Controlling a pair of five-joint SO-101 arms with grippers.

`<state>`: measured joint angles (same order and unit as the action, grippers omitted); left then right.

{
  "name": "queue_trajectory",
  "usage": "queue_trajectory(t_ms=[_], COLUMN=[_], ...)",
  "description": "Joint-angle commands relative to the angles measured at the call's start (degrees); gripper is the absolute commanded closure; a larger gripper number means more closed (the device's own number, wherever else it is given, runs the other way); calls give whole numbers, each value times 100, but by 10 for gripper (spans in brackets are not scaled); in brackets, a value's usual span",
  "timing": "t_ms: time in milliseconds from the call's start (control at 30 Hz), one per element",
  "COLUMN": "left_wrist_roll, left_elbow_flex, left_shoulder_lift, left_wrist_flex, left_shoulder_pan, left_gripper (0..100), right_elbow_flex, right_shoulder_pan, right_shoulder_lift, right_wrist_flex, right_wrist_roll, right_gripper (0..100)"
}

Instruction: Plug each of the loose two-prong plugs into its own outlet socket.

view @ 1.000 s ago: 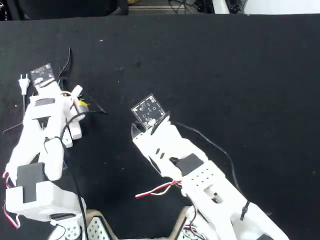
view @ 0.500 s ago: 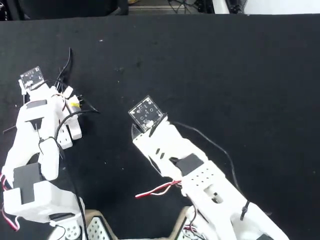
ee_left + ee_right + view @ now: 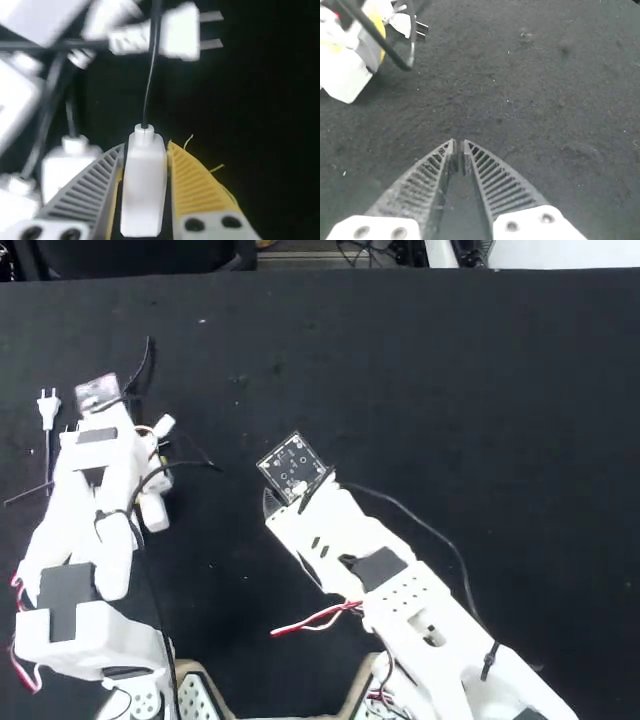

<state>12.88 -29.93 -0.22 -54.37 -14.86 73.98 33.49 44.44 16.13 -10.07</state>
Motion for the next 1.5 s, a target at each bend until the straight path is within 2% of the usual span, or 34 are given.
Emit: queue_trajectory(t_ms=[0,100,333,467,567,700,733,900,1100,1300,1467], left_wrist_roll=[0,9,0,0,26,53,53,9,0,0,-18], left_elbow_flex=[980,1411,1367,866,462,321,303,374,760,778,1077], left_shoulder_lift=[-659,-1143,-1371,-1090,-712,-334,-290,-264,-220,-264,-237], left_wrist_flex=[-932,-1468,-1433,-695,-44,0,-9,-123,-703,-747,-1275], left_shoulder_pan=[224,497,1648,1912,1912,1903,1895,1385,725,497,505], left_gripper=[970,970,970,970,944,764,745,790,798,798,798], right_elbow_flex=[-31,-31,-40,-75,-84,-92,-92,-92,-92,-48,-48], right_shoulder_pan=[79,79,-70,-413,-501,-484,-484,-484,-484,-484,-484], right_shoulder_lift=[-13,-13,4,22,22,22,22,22,22,-4,-4], right_wrist_flex=[-132,-132,-132,-132,-141,-141,-141,-141,-149,-299,-299], right_wrist_roll=[-62,-62,-26,-26,-26,-26,-26,-26,-26,-26,-26], right_gripper=[986,986,986,986,986,986,986,986,986,986,986])
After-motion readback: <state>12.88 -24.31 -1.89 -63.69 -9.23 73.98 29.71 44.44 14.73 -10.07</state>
